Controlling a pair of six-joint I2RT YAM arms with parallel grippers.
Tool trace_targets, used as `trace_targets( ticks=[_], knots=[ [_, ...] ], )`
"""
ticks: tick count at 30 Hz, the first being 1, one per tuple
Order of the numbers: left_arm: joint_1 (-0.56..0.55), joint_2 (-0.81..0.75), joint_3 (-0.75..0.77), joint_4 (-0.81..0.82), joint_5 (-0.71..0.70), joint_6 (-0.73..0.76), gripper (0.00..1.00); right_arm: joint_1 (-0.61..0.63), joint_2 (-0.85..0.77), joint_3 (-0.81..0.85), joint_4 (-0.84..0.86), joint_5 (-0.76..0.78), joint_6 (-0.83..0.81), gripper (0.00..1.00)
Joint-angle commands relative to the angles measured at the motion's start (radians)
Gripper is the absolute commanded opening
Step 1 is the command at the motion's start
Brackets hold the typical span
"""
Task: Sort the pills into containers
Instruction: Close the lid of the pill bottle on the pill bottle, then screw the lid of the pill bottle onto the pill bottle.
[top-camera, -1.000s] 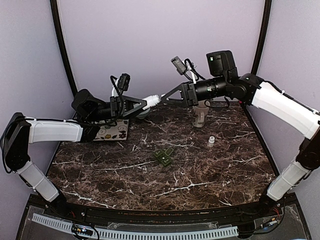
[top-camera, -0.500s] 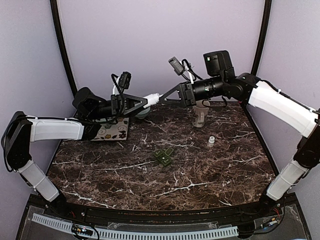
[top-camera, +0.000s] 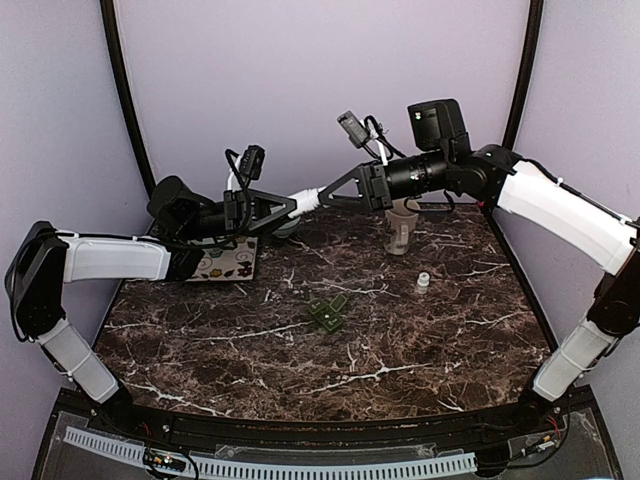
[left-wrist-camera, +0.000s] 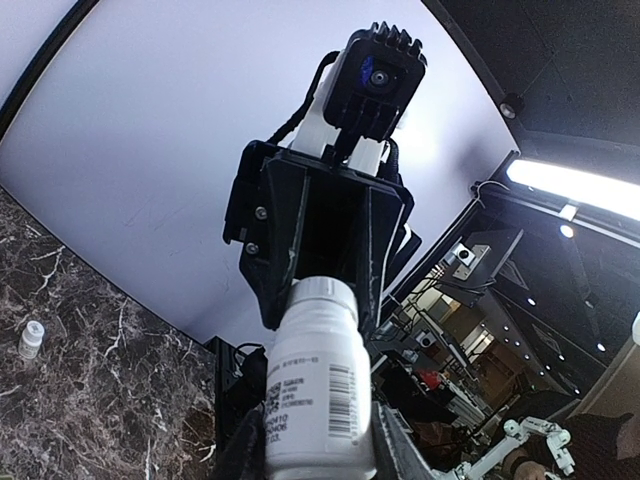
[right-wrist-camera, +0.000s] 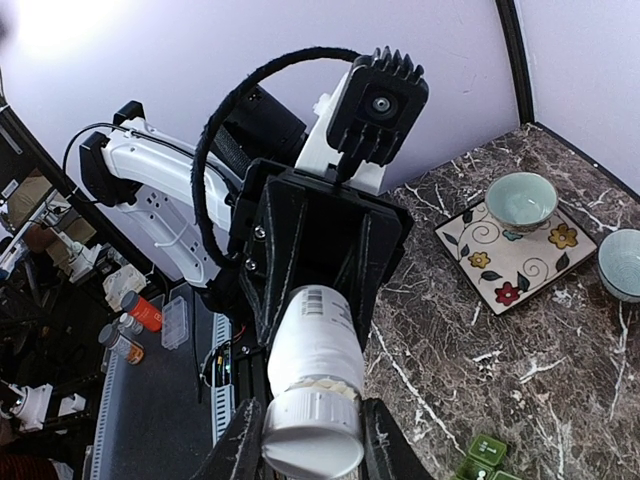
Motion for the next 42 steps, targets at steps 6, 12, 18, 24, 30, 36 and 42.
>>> trace_targets(
  ticks=[6,12,18,24,30,36,42],
  knots=[
    [0.001,0.019,0.036,0.066,0.028,-0.032,0.0,0.008,0.041,0.061,0.034,-0.022,-0.008,0.0],
    [-0.002,0.025,0.048,0.07,0.035,-0.039,0.0,0.008,0.049,0.066,0.028,-0.03,-0.008,0.0],
    [-0.007,0.035,0.077,0.07,0.054,-0.05,0.0,0.012,0.057,0.065,0.005,-0.047,-0.01,0.0],
    [-0.017,0.053,0.121,0.071,0.073,-0.067,0.0,0.027,0.063,0.064,-0.021,-0.042,-0.019,0.0],
    [-0.039,0.069,0.156,0.057,0.086,-0.069,0.0,0.044,0.065,0.062,-0.029,-0.028,-0.02,0.0],
    [-0.065,0.061,0.173,0.023,0.07,-0.036,0.0,0.054,0.05,0.042,-0.003,-0.01,0.016,0.0],
    [-0.1,0.02,0.182,-0.12,0.015,0.152,0.0,0.054,0.046,-0.001,0.101,-0.012,0.168,0.0]
  ],
)
